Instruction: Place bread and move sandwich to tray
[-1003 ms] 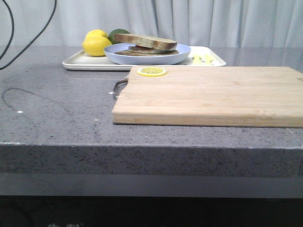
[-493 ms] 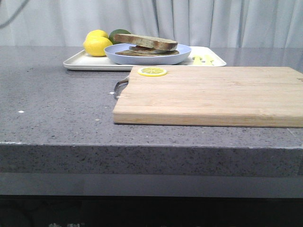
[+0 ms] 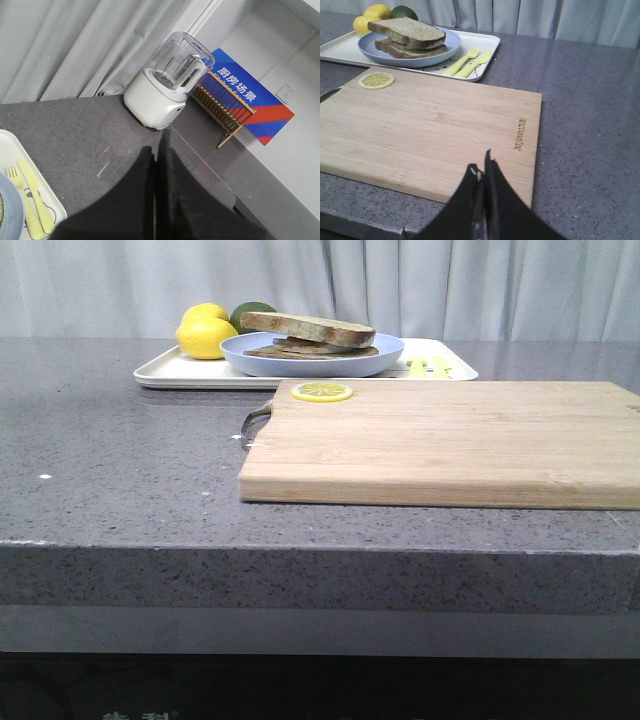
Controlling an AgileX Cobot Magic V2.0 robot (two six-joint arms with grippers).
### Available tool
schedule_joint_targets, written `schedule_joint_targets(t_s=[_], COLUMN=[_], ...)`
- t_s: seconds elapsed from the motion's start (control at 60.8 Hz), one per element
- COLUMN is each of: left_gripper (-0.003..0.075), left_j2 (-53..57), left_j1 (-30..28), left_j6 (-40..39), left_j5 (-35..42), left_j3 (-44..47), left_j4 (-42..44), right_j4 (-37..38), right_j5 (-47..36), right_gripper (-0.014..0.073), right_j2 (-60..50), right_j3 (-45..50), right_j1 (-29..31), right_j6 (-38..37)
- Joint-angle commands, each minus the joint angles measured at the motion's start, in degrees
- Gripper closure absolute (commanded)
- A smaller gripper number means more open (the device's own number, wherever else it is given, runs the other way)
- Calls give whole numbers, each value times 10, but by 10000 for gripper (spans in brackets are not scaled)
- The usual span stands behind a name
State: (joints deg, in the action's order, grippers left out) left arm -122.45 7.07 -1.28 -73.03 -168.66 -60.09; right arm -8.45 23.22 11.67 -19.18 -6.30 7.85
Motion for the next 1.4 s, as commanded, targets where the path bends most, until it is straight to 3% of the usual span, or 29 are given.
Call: schedule_joint_targets(t_s=[0.0,0.329,0.51,0.625,0.822,1.068,1.381], left_gripper=[738,738,738,738,738,738,738], left_j2=[41,71,99,148,306,487,665], left_j1=[4,4,4,4,4,4,4], left_j6=[-11,-38,-61,-61,-10,-10,-11], left_j5=[-3,-3,-3,-3,-3,11,99], left_j3=[-64,-64,-52,1,254,568,846], left_j4=[-24,12,96,151,313,528,601], right_j4=[-3,-3,-3,-3,-3,-3,-3], right_j5=[-46,-46,-46,-46,-46,-46,-46], right_gripper=[703,703,703,703,703,703,703], right_j2=[6,6,6,6,6,6,6], right_j3=[-16,-16,-16,-16,-16,-16,-16], right_j1=[0,0,0,0,0,0,0], right_j6=[2,2,2,2,2,2,2])
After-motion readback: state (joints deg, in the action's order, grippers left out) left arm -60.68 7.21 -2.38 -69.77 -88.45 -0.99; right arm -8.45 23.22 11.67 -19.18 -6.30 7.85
